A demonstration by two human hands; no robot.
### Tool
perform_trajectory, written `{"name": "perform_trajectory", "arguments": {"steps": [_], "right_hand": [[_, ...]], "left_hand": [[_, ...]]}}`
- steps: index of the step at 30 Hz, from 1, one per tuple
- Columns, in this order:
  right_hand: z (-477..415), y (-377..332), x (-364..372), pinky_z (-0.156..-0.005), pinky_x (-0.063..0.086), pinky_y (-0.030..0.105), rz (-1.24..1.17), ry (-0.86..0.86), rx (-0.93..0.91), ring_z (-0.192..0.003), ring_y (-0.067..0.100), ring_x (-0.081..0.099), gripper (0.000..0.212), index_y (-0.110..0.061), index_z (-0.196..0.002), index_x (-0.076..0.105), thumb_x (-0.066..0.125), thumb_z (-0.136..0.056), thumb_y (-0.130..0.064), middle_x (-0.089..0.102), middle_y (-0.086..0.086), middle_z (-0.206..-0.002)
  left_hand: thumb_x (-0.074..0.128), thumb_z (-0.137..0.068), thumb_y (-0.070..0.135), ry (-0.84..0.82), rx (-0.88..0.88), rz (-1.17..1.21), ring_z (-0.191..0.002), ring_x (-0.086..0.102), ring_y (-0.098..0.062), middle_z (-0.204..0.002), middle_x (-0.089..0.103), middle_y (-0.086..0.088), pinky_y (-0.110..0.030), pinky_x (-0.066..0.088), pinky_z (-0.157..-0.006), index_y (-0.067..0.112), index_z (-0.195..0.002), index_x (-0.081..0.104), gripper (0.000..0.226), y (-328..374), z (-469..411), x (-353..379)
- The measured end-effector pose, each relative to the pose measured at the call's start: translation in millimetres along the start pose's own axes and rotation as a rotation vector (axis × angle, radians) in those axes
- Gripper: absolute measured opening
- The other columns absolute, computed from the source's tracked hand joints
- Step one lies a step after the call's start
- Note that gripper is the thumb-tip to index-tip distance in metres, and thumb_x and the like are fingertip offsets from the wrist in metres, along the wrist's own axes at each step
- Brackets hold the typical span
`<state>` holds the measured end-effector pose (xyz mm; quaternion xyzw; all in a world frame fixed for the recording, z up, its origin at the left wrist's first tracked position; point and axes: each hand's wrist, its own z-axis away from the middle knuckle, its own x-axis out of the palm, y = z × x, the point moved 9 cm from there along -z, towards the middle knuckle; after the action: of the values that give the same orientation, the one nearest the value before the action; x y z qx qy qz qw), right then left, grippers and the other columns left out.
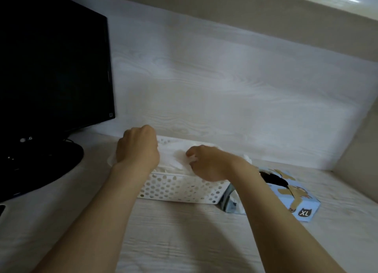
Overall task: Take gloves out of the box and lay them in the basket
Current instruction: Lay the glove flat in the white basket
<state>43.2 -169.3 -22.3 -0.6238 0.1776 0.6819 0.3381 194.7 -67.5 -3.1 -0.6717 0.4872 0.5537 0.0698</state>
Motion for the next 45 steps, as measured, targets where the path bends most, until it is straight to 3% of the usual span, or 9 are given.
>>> {"name": "perform_trajectory", "arguments": {"steps": [4, 7, 11, 19, 22, 27, 34, 39, 45], "right_hand": [[10.4, 3.7, -2.5, -0.092, 0.047, 0.037, -0.090, 0.170, -0.033, -0.114, 0.025, 0.058, 0.041, -0.026, -0.144, 0.057, 0.040, -0.107, -0.032, 0.068, 0.001, -0.132], [30.6, 6.6, -18.9, -0.089, 0.023, 0.040, -0.050, 0.483, -0.055, -0.115, 0.028, 0.040, 0.041, -0.030, -0.119, 0.069, 0.033, -0.110, -0.044, 0.066, -0.007, -0.116], [60.3, 46.2, -41.1, -0.087, 0.023, 0.038, -0.189, 0.803, 0.079, -0.114, 0.029, 0.043, 0.029, -0.031, -0.119, 0.070, 0.047, -0.104, -0.026, 0.064, -0.002, -0.118], [89.3, 126.5, -18.1, -0.088, 0.043, 0.042, -0.314, 0.859, 0.311, -0.099, 0.023, 0.046, 0.053, -0.027, -0.116, 0.055, 0.060, -0.078, -0.064, 0.053, -0.003, -0.106], [92.4, 134.6, -14.5, -0.066, 0.050, 0.035, -0.437, 0.900, 0.293, -0.072, 0.019, 0.058, 0.033, -0.022, -0.079, 0.057, 0.060, -0.074, -0.055, 0.060, -0.007, -0.072], [110.1, 132.7, -28.8, -0.049, 0.021, 0.029, -0.644, 1.094, 0.148, -0.053, 0.014, 0.022, 0.039, -0.013, -0.058, 0.032, 0.060, -0.085, -0.020, 0.028, -0.003, -0.053], [113.5, 135.4, -32.1, -0.057, 0.025, 0.029, -1.220, 1.059, -0.018, -0.062, 0.015, 0.029, 0.036, -0.012, -0.064, 0.033, 0.050, -0.096, -0.011, 0.029, 0.004, -0.067], [94.5, 117.1, -25.6, -0.082, 0.046, 0.046, -1.545, 0.679, -0.246, -0.089, 0.038, 0.057, 0.044, 0.016, -0.101, 0.058, 0.059, -0.087, -0.026, 0.057, 0.042, -0.098], [87.3, 88.8, -15.8, -0.098, 0.043, 0.070, -1.558, 0.392, -0.348, -0.109, 0.065, 0.054, 0.060, 0.022, -0.122, 0.052, 0.062, -0.086, -0.025, 0.055, 0.049, -0.123]], "left_hand": [[0.056, -0.093, 0.017, -0.024, 0.051, -0.034, -0.091, 0.060, -0.034, -0.099, 0.068, -0.012, -0.039, 0.048, -0.080, 0.015, -0.082, 0.063, 0.014, 1.4, 1.2, 5.3], [0.056, -0.098, 0.026, 0.139, 0.116, -0.055, -0.104, 0.055, -0.038, -0.109, 0.064, -0.009, -0.045, 0.046, -0.089, 0.019, -0.096, 0.071, 0.016, 13.8, 3.7, -8.9], [0.054, -0.097, 0.019, 0.295, 0.406, 0.193, -0.093, 0.061, -0.031, -0.097, 0.068, -0.003, -0.046, 0.053, -0.085, 0.020, -0.099, 0.073, 0.019, 58.5, 24.2, -24.6], [0.052, -0.101, 0.033, 0.209, 0.715, 0.271, -0.067, 0.057, -0.008, -0.083, 0.061, 0.015, -0.032, 0.052, -0.062, 0.032, -0.103, 0.069, 0.017, 120.2, 77.3, -5.5], [0.053, -0.095, 0.038, 0.205, 0.738, 0.234, -0.065, 0.059, -0.010, -0.079, 0.059, 0.013, -0.032, 0.053, -0.060, 0.033, -0.091, 0.067, 0.016, 121.9, 83.8, 4.3], [0.065, -0.094, 0.032, 0.178, 0.747, 0.244, -0.063, 0.061, -0.011, -0.086, 0.061, 0.015, -0.036, 0.056, -0.059, 0.031, -0.084, 0.069, 0.011, 124.1, 85.7, 13.5], [0.065, -0.095, 0.050, 0.175, 0.708, 0.368, -0.094, 0.057, -0.013, -0.115, 0.049, 0.013, -0.035, 0.055, -0.082, 0.028, -0.118, 0.075, 0.034, 122.5, 81.2, 14.3], [0.052, -0.099, 0.063, 0.017, 0.620, 0.631, -0.121, 0.055, -0.001, -0.142, 0.056, 0.021, -0.028, 0.045, -0.105, 0.030, -0.160, 0.037, 0.071, 125.6, 78.6, 12.3], [0.066, -0.095, 0.050, -0.012, 0.613, 0.849, -0.110, 0.064, -0.001, -0.119, 0.069, 0.018, -0.015, 0.050, -0.092, 0.030, -0.147, 0.057, 0.056, 131.5, 86.6, 6.3]]}}
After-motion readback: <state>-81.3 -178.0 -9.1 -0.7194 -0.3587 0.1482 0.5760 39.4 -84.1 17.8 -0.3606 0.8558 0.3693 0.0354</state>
